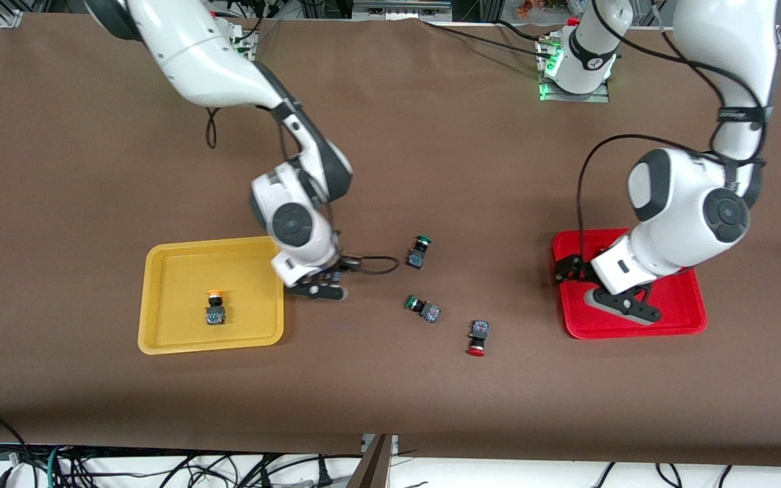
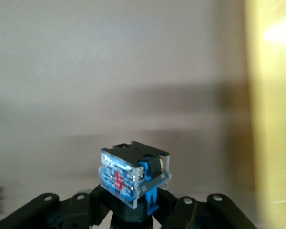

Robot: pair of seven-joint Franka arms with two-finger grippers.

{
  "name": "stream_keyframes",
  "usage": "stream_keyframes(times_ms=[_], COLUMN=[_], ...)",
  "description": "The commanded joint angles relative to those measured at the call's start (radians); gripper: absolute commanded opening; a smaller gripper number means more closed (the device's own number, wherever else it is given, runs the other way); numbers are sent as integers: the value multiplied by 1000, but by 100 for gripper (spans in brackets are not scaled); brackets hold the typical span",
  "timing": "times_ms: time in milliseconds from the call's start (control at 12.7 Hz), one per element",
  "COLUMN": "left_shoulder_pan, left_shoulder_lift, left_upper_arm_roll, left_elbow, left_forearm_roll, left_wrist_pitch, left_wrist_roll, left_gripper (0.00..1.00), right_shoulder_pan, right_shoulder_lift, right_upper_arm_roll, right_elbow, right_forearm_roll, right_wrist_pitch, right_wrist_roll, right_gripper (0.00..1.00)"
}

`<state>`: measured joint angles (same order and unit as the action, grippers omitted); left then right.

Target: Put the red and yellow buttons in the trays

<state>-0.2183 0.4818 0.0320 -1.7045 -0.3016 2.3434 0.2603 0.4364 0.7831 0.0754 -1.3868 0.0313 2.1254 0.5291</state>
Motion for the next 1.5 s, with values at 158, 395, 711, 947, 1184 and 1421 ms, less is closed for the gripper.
stream_keyframes(times_ms=[158, 395, 711, 947, 1184, 1421], left_shoulder_pan=[-156, -185, -214, -230, -228, -216], left_shoulder_lift=[194, 296, 414, 442, 451, 440], left_upper_arm_roll=[9, 9, 9, 9, 9, 8], left_elbow=[31, 90, 216, 230, 229, 221], left_forearm_roll=[-47, -47, -45, -42, -39, -33], left_wrist_pitch=[343, 477, 505, 511, 511, 507], left_wrist_roll=[-9, -39, -44, -44, -29, -30], left_gripper=[100, 100, 100, 100, 73, 0], right_shoulder_pan=[-136, -146, -143, -142, -145, -145], right_shoulder_lift=[-38, -39, -134, -249, -365, -476], right_upper_arm_roll=[-28, -28, -23, -23, -29, -48], right_elbow=[-61, -69, -60, -60, -60, -63], right_forearm_roll=[4, 6, 15, 13, 7, 7], right_wrist_pitch=[-47, -41, -128, -215, -303, -424], right_wrist_roll=[-320, -328, -317, -324, -331, -327], right_gripper=[19, 99, 99, 99, 99, 99])
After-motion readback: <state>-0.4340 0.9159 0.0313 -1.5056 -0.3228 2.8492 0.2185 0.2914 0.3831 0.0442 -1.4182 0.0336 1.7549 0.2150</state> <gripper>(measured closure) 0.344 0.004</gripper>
